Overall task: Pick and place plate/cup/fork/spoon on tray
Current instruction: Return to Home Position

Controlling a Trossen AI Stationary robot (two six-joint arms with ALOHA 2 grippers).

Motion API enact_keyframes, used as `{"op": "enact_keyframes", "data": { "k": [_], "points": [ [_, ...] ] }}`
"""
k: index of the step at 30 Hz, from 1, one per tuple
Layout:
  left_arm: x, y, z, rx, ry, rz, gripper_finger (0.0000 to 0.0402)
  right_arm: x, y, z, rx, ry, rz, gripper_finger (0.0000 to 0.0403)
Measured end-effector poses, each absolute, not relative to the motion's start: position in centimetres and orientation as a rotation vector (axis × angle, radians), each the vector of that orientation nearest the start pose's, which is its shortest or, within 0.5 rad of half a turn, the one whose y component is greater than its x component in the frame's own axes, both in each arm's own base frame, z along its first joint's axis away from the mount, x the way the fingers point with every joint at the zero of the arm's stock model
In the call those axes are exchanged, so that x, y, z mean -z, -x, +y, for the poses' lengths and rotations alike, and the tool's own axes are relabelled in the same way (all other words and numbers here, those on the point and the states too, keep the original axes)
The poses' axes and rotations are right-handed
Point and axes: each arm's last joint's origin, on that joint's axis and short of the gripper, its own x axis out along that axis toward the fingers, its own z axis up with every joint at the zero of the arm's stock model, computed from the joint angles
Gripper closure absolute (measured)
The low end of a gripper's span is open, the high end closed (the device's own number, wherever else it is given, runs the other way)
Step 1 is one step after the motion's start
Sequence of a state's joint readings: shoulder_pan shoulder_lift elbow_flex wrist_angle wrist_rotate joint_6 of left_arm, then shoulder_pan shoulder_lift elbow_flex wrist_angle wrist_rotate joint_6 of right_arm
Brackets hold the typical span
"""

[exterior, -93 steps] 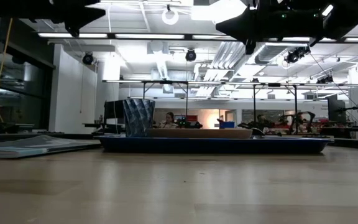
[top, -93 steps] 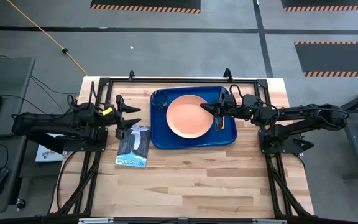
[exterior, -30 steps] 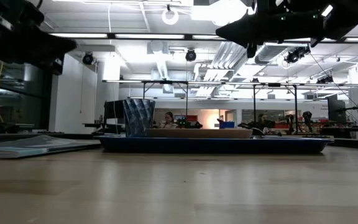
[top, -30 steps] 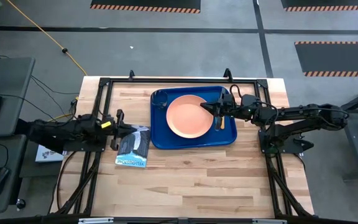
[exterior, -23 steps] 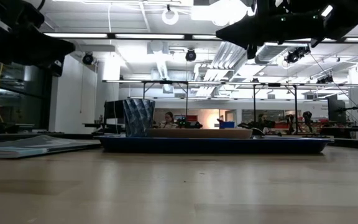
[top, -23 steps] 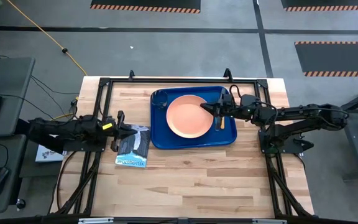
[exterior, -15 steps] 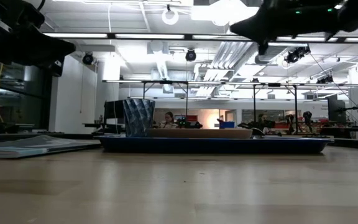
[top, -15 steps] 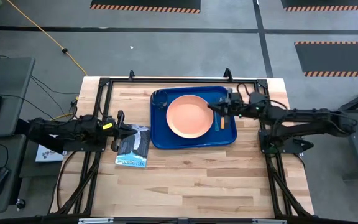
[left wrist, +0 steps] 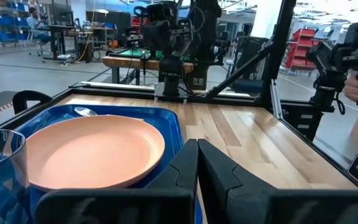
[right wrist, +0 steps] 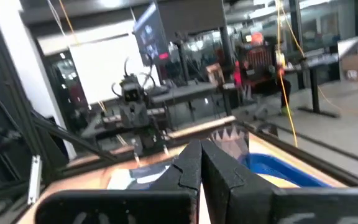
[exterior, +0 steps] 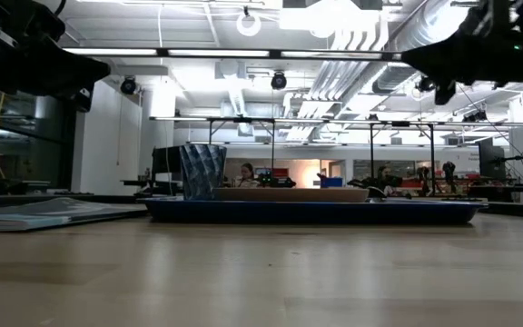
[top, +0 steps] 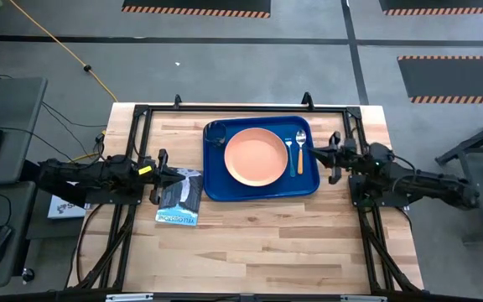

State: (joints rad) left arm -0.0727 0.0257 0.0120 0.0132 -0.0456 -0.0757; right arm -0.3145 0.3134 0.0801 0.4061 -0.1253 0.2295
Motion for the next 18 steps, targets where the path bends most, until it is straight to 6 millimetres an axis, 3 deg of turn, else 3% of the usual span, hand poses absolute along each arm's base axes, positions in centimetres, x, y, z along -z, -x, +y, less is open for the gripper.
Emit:
{"op": "enact_keyframes", "data": {
  "k": [5,10,18],
  "points": [
    [-16.7,-9.8,-0.6,0.027,0.076,0.002,0.0402,-19.1,-10.1,-3.0,0.189,-0.147,-0.251,0.0403],
    [-16.7,-9.8,-0.6,0.027,0.076,0.002,0.0402,-18.1,-10.2,-2.6,0.285,-0.145,-0.161,0.0403],
    [-16.7,-9.8,-0.6,0.028,0.076,0.002,0.0401,-18.0,-10.5,-0.2,0.234,-0.060,-0.131,0.0403]
  ]
}}
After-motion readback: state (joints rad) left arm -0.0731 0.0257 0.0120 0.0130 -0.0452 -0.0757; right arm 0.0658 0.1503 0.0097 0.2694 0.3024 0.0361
